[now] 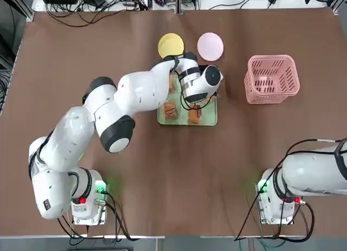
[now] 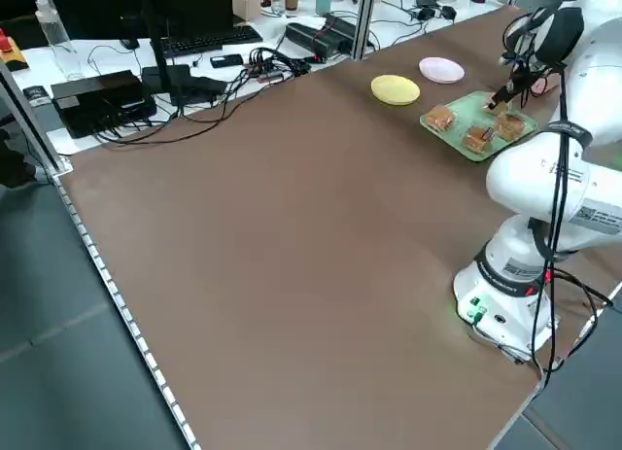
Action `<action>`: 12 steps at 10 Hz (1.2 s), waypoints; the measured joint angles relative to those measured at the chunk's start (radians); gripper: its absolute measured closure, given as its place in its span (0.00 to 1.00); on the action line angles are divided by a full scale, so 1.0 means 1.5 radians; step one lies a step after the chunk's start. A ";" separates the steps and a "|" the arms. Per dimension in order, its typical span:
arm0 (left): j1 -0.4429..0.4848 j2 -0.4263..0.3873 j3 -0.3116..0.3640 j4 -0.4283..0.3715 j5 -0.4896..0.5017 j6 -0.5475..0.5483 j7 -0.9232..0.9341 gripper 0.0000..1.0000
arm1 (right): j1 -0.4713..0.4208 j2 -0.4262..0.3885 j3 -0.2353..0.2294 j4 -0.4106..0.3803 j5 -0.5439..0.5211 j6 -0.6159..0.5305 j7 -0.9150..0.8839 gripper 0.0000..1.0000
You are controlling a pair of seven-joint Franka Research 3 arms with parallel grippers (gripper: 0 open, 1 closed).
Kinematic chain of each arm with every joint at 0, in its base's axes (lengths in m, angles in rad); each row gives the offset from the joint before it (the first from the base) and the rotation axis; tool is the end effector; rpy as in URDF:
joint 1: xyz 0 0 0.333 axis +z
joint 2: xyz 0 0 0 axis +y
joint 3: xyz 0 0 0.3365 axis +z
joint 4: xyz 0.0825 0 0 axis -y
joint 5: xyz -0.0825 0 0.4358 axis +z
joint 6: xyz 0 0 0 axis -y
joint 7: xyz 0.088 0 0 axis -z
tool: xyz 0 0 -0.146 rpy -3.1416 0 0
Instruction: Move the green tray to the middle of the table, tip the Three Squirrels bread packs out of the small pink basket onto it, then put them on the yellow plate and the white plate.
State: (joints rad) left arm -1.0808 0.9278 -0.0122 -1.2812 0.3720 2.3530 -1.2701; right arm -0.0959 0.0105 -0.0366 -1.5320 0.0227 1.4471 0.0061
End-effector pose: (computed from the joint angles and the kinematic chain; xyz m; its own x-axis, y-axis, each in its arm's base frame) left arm 0.3959 -0.7270 0.1457 0.9517 -0.0561 0.3019 -0.0648 -0.9977 0.0187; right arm 0.5883 -0.0747 0.6097 0.9863 -0.1348 -0.0954 -0.1375 -0.9903 -0.0217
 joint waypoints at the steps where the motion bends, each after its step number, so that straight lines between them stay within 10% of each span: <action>1: 0.000 0.001 0.006 0.000 0.000 0.002 0.000 0.00 | 0.000 0.000 0.000 0.000 0.000 0.000 0.000 0.02; 8: 0.004 0.005 0.033 0.004 0.000 0.045 0.000 0.00 | 0.000 0.000 0.000 0.000 0.000 0.000 0.000 0.02; 12: 0.002 -0.018 0.025 0.024 -0.078 -0.050 0.000 0.00 | 0.000 0.000 0.000 0.000 0.000 -0.001 0.000 0.02</action>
State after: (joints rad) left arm -1.0782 0.9002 0.0259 -1.2448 0.2547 2.2779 -1.2706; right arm -0.0963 0.0106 -0.0367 -1.5322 0.0227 1.4456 0.0061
